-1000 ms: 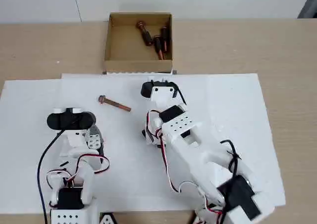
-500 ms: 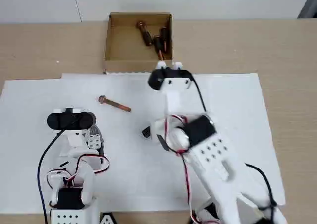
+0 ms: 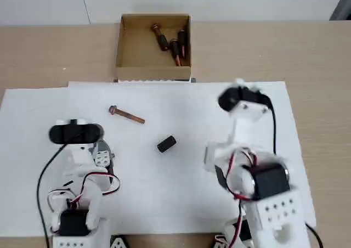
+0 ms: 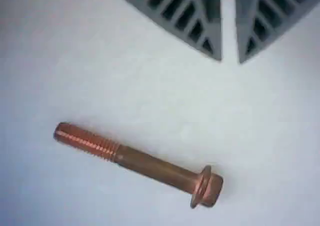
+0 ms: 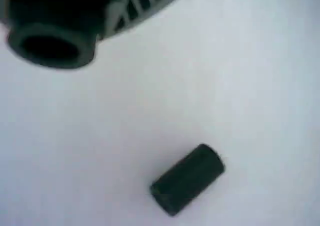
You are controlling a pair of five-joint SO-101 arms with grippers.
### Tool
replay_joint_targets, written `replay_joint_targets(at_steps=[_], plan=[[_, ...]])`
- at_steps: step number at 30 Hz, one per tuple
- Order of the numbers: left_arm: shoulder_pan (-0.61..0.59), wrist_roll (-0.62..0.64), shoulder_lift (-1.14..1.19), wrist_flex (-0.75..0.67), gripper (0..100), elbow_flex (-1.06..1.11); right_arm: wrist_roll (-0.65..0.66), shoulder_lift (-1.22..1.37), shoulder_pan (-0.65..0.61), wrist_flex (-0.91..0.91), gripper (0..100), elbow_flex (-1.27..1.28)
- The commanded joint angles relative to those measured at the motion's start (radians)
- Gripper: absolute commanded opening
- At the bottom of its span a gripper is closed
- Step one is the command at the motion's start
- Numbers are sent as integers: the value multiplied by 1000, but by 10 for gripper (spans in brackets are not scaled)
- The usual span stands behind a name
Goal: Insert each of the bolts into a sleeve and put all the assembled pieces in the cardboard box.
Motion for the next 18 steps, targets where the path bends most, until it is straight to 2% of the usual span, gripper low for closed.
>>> replay_joint_targets(at_steps=[1,8,14,18], plan=[[-6,20,-5,87,6,-166,12,-137,22,-1,3,75],[-6,49,-5,253,6,-311,14,-374,22,-65,4,241],[-6,75,14,262,6,-384,48,-493,22,-70,4,304],[-6,149,161,262,6,-460,48,-530,24,-70,4,315]])
